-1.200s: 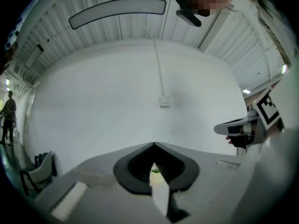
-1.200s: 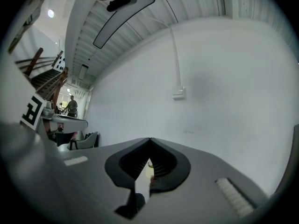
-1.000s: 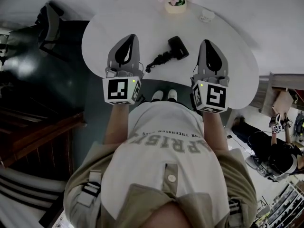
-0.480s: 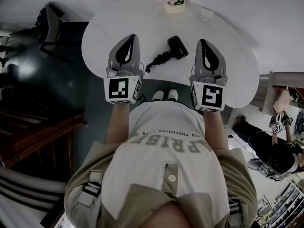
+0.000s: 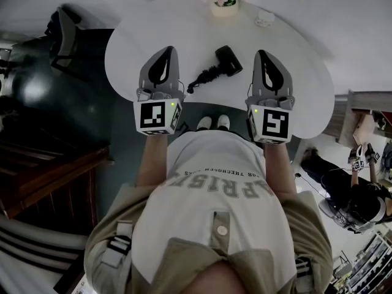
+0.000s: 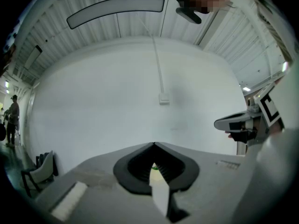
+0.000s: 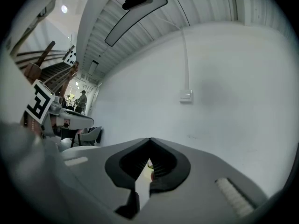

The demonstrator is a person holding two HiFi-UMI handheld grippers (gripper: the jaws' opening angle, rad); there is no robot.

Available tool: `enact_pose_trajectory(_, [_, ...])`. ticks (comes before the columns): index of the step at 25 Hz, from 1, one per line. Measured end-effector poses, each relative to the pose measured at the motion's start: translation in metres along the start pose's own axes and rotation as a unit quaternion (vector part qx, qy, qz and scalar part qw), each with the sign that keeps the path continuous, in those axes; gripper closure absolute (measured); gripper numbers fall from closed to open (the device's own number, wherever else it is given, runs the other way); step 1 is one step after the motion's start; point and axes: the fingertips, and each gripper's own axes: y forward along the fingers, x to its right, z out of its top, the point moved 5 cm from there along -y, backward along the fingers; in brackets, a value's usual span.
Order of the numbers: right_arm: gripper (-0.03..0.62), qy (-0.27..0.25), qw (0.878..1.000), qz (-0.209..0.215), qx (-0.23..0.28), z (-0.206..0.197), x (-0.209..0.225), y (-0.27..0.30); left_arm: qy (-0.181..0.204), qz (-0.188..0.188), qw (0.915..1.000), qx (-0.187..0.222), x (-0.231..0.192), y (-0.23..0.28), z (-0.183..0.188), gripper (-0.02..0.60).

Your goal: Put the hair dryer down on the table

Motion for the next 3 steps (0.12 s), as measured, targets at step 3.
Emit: enact_pose_trajectory(3, [0.592, -0.002, 1.0, 0.002, -0.002, -0.0008, 0.0002, 0.0016, 0.002, -0.001, 1.0, -0.002, 0.0001, 0.0018, -0.0008, 0.575])
